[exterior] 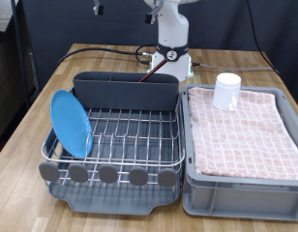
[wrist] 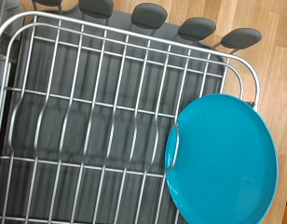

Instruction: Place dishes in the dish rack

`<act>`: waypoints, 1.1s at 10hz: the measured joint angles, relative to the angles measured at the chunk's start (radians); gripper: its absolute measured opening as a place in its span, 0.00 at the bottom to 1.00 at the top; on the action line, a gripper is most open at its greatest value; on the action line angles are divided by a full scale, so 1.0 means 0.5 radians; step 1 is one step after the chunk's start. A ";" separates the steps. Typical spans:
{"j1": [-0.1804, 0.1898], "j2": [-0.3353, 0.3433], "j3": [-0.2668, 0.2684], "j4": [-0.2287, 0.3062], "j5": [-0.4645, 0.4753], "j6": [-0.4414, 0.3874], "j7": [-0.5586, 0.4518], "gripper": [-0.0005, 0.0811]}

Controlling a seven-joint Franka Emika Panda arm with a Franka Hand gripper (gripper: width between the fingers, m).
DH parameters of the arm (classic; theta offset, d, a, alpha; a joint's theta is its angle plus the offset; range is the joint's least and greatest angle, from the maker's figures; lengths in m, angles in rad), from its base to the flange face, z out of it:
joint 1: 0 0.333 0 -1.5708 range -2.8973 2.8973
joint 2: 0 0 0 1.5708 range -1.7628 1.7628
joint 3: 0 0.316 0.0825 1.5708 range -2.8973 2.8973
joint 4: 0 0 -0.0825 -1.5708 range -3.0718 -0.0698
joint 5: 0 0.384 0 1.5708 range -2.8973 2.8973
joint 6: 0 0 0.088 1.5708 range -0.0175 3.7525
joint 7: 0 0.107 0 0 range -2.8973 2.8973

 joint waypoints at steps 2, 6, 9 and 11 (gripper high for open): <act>0.005 0.003 0.025 0.000 -0.010 -0.040 0.001 0.99; 0.041 -0.068 0.200 -0.100 0.028 -0.129 0.158 0.99; 0.066 -0.187 0.338 -0.255 0.062 -0.132 0.360 0.99; 0.088 -0.262 0.425 -0.356 0.092 -0.134 0.454 0.99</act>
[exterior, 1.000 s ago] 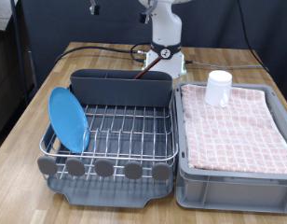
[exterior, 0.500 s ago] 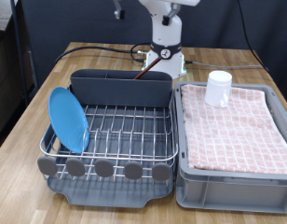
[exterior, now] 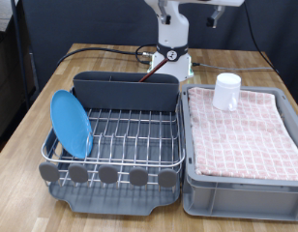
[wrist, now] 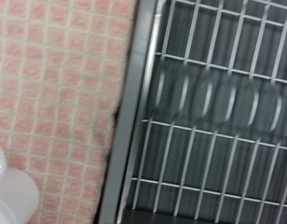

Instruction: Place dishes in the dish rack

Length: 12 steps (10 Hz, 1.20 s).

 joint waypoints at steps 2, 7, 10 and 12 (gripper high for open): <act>0.044 -0.060 0.076 -0.085 0.049 -0.013 0.021 0.99; 0.095 -0.056 0.102 -0.114 0.154 -0.016 0.030 0.99; 0.149 -0.029 0.214 -0.115 0.179 -0.009 0.220 0.99; 0.182 -0.013 0.284 -0.122 0.195 -0.004 0.347 0.99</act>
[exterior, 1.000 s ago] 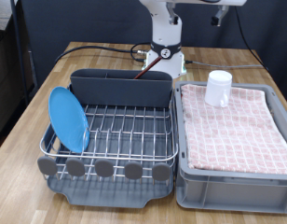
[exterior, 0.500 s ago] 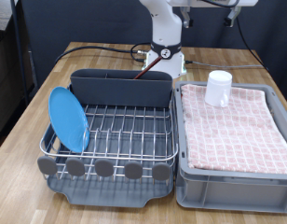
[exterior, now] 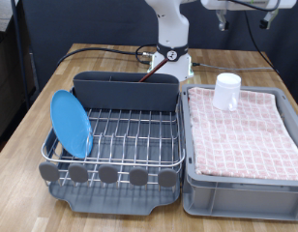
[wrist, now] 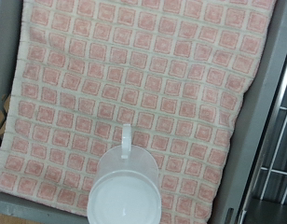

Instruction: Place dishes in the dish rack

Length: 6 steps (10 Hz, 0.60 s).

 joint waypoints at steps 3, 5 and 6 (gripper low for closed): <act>0.025 0.035 0.067 -0.040 0.000 0.013 0.035 0.99; 0.030 0.067 0.071 -0.094 -0.001 0.025 0.011 0.99; 0.030 0.091 0.065 -0.122 -0.001 0.034 -0.014 0.99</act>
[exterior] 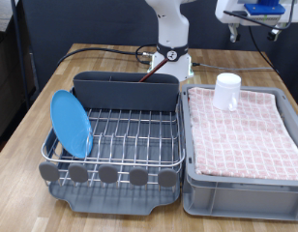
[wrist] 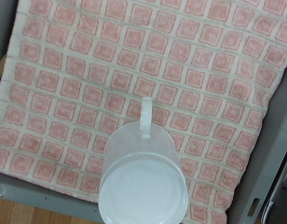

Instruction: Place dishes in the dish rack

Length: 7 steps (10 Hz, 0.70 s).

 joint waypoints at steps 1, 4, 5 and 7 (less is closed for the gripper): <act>0.000 0.032 -0.010 -0.022 0.000 0.004 -0.022 0.99; -0.001 0.139 -0.045 -0.068 0.009 0.079 -0.079 0.99; -0.001 0.174 -0.056 -0.080 0.029 0.115 -0.094 0.99; -0.001 0.241 -0.072 -0.106 0.084 0.188 -0.120 0.99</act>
